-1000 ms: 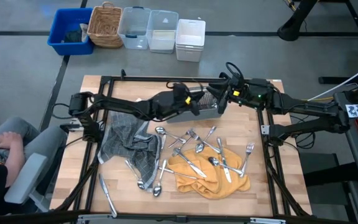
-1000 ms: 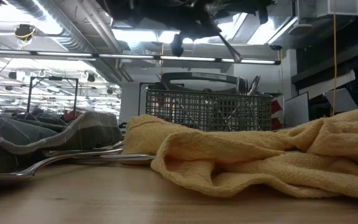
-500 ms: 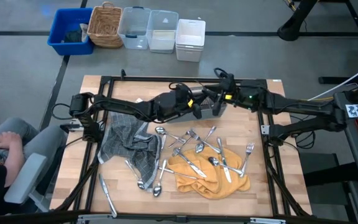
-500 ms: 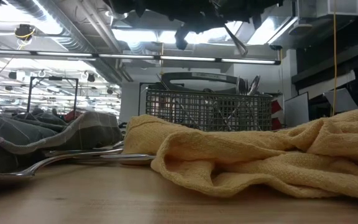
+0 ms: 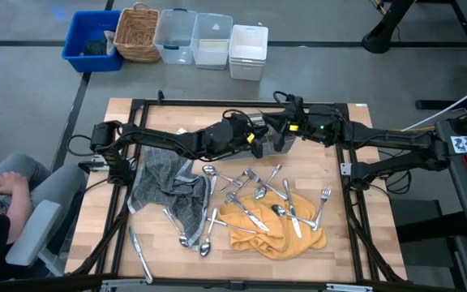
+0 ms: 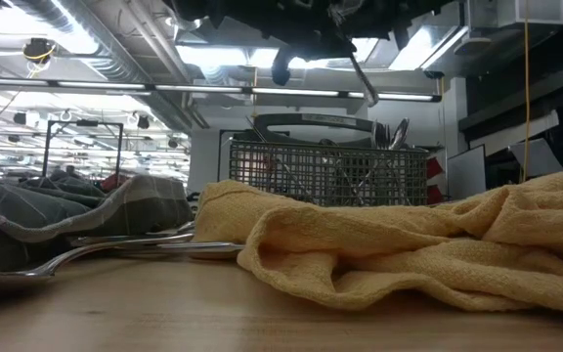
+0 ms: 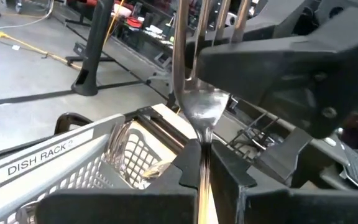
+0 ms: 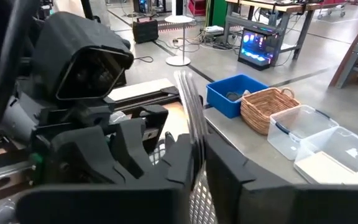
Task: Sort silverware
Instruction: Put the silver fork into the gray utensil holder
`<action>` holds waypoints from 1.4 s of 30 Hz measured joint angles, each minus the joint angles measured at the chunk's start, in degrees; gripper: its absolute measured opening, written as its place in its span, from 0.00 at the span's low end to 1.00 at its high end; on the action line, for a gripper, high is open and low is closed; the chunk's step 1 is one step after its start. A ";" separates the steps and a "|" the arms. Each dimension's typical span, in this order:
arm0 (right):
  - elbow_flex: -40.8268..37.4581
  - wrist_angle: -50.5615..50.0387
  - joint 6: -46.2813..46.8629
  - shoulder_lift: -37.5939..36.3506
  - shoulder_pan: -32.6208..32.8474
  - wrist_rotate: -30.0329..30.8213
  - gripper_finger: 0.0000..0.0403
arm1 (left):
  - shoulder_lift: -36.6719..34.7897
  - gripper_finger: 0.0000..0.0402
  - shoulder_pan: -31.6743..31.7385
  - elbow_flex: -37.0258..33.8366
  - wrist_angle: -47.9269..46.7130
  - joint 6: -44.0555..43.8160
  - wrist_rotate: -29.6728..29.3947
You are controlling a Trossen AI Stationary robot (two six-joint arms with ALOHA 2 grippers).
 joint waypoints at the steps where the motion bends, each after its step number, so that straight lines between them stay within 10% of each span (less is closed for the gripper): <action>1: 0.00 -0.16 -0.04 0.00 0.00 0.20 0.06 | 0.00 0.02 -0.01 0.00 -0.02 0.43 -0.07; 16: -0.02 -0.41 -3.13 -2.27 0.00 2.44 0.01 | -0.02 0.22 0.04 0.00 -0.87 5.79 0.35; 29: -0.02 -10.18 -11.95 -9.59 -0.71 21.57 0.01 | -0.74 0.37 -0.04 0.00 -3.74 6.71 0.96; 42: -7.61 -7.66 -8.55 -7.56 -13.92 9.07 0.00 | -0.74 0.35 -1.64 0.00 -4.22 7.06 1.25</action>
